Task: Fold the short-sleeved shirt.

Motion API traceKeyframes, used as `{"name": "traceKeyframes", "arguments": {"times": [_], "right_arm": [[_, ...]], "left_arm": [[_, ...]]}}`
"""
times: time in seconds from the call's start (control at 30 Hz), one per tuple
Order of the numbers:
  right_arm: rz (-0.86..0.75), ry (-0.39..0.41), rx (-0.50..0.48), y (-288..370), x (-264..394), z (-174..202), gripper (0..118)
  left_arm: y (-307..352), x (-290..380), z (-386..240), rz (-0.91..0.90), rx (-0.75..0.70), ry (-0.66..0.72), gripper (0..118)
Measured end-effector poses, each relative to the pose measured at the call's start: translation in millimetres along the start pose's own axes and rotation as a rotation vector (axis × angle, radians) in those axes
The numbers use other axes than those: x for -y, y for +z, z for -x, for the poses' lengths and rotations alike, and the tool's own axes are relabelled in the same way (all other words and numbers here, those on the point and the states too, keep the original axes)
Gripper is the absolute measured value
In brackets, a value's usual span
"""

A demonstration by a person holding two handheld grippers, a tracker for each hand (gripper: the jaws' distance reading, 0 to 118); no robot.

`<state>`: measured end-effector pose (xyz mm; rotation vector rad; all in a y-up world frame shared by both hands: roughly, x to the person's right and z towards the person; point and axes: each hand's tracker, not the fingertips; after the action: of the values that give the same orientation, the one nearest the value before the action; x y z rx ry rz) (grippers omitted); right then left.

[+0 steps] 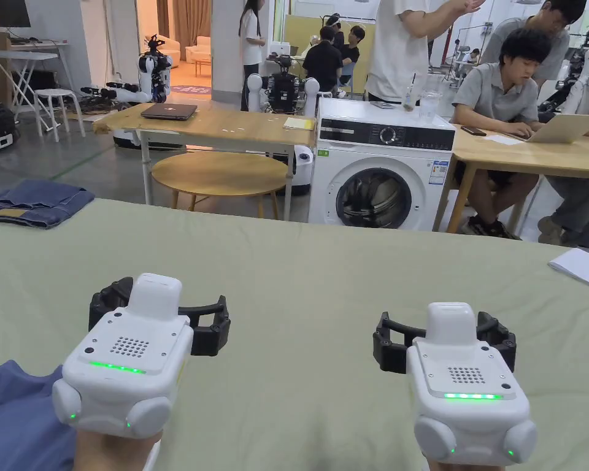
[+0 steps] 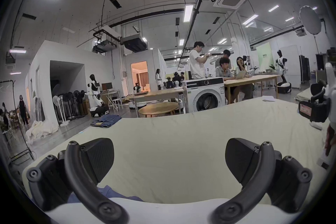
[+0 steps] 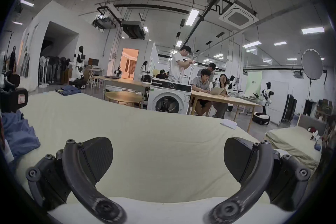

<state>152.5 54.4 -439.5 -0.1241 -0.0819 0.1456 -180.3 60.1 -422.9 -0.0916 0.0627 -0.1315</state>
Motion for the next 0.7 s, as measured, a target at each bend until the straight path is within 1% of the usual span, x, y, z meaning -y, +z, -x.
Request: {"name": "traceKeyframes", "arguments": {"times": [0.07,0.13,0.2,0.23,0.27,0.3,0.33,0.37,0.4,0.43,0.47,0.5,0.53,0.6,0.63,0.67,0.7], "right_arm": [[0.019,-0.161,-0.003,-0.1,-2.5,-11.1,118],[0.046,-0.387,-0.031,-0.3,-5.2,-28.1,118],[0.063,-0.549,-0.043,-1.9,-5.1,-41.3,118],[0.069,-0.602,-0.037,-2.8,-5.3,-46.8,118],[0.074,-0.609,-0.016,-3.4,-6.7,-48.7,118],[0.066,-0.555,-0.006,-4.0,-10.1,-47.1,118],[0.039,-0.467,-0.004,-4.0,-13.4,-44.3,118],[0.014,-0.337,-0.01,-3.4,-17.3,-36.6,118],[-0.014,-0.118,0.0,-3.0,-22.1,-24.1,118],[-0.054,0.109,0.007,-2.1,-23.7,-9.9,118],[-0.106,0.309,0.006,-1.1,-19.9,1.5,118],[-0.14,0.554,0.02,0.0,-13.5,18.0,118],[-0.173,0.783,0.034,0.2,-5.3,30.3,118],[-0.275,1.116,0.052,2.0,15.7,41.1,118],[-0.321,1.236,0.062,2.7,25.3,44.1,118],[-0.353,1.334,0.065,3.0,33.8,46.1,118],[-0.367,1.396,0.06,3.2,38.9,46.4,118]], "left_arm": [[-1.0,-1.0,10.7,-0.004,0.058,0.142,118],[-2.6,-1.9,27.5,-0.002,0.07,0.364,118],[-3.0,1.3,42.7,-0.017,0.05,0.57,118],[-3.0,3.6,49.0,-0.026,0.037,0.642,118],[-4.0,4.0,51.5,-0.026,0.021,0.651,118],[-4.6,2.3,51.2,-0.022,0.009,0.615,118],[-4.4,-2.1,47.8,-0.013,-0.01,0.514,118],[-4.1,-8.1,41.4,0.007,-0.027,0.375,118],[-4.7,-14.1,28.7,0.025,-0.041,0.201,118],[-3.8,-17.6,14.4,0.029,-0.041,-0.016,118],[-3.2,-17.9,2.0,0.034,-0.057,-0.197,118],[-3.2,-15.5,-12.6,0.043,-0.08,-0.424,118],[-4.5,-9.7,-26.2,0.04,-0.091,-0.64,118],[-5.3,5.9,-42.9,0.034,-0.107,-0.984,118],[-4.7,13.8,-47.6,0.018,-0.116,-1.113,118],[-4.2,21.5,-49.5,-0.002,-0.125,-1.222,118],[-3.4,26.3,-50.8,-0.018,-0.13,-1.286,118]]}}
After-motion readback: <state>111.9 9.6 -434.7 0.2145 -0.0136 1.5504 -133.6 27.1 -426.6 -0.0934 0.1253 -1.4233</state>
